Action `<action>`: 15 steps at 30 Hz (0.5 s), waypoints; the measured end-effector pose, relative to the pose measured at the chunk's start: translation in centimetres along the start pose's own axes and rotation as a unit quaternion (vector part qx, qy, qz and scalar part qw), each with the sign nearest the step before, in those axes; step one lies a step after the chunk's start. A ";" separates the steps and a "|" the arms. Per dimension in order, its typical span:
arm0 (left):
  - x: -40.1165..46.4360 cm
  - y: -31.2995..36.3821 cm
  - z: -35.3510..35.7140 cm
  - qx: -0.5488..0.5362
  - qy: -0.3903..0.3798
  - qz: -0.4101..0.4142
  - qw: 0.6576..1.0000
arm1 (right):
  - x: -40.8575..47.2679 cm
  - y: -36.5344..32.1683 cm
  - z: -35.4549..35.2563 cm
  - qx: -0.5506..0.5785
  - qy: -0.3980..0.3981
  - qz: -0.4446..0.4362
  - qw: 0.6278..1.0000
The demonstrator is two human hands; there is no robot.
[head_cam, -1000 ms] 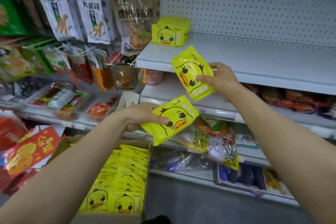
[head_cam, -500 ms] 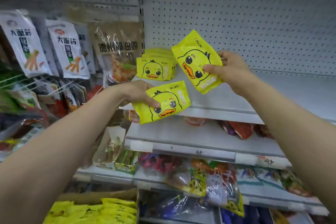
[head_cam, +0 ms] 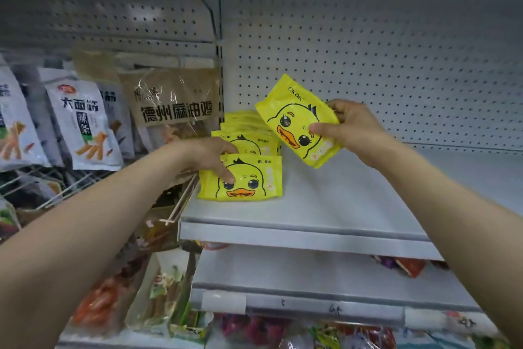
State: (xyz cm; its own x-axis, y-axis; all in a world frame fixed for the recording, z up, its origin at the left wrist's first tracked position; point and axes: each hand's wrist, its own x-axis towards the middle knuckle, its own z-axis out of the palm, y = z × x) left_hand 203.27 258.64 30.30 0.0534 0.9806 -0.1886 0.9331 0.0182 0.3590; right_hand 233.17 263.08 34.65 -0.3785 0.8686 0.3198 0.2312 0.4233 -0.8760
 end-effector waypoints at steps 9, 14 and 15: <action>3.3 -0.5 0.6 0.006 0.192 0.007 0.981 | 1.4 1.4 -0.7 -0.005 -0.004 0.009 1.000; 3.6 -1.8 1.8 -0.020 0.277 0.052 0.959 | 1.9 1.9 -1.1 0.002 -0.005 0.011 1.000; 3.5 -1.8 2.0 -0.020 0.291 0.059 0.955 | 1.9 2.0 -1.1 0.003 -0.008 0.011 1.000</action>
State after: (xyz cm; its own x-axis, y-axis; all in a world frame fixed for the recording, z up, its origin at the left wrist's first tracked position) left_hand 202.49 261.63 27.20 -0.0603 0.9188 0.3901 0.9181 -0.1023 0.3829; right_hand 233.85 265.88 33.91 -0.3873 0.8736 0.2945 0.2342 0.4022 -0.8851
